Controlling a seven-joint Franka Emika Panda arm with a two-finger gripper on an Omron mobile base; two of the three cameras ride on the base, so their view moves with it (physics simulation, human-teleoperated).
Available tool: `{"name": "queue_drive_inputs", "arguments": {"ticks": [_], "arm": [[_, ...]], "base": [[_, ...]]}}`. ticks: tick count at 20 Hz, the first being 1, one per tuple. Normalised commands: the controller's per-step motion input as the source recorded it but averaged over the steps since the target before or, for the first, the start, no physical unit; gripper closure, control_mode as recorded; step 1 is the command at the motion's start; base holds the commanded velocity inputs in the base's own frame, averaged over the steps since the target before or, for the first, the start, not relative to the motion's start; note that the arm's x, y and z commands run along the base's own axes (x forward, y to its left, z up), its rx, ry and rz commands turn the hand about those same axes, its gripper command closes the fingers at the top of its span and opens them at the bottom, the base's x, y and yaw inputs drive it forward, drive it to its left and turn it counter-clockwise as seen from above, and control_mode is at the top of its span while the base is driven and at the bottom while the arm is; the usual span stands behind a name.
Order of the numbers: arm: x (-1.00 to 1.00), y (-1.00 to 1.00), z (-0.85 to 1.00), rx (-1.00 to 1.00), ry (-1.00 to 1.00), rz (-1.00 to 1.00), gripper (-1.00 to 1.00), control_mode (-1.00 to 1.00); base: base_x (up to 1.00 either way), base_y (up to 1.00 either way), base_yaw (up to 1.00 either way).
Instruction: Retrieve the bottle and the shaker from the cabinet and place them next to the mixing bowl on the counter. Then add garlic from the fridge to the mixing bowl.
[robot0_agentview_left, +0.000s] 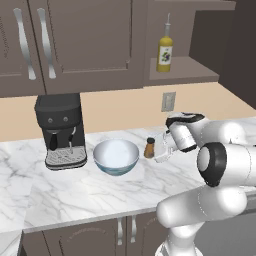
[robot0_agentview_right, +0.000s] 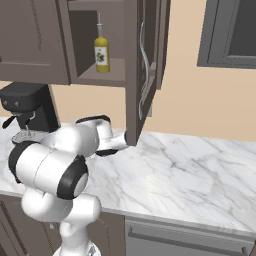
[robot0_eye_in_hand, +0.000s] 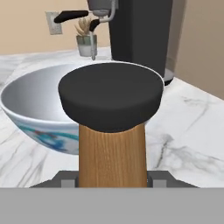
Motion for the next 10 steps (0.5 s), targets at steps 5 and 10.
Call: {"name": "queue_drive_inputs", "arguments": {"ticks": [5, 10], "arm": [[0.0, 0.0, -0.22, 0.04, 0.0, 0.03, 1.0, -1.0], [0.05, 0.03, -0.29, 0.0, 0.0, 0.0, 1.0, -1.0]], "base": [[0.0, 0.0, 0.0], [0.0, 0.0, 0.0]]}}
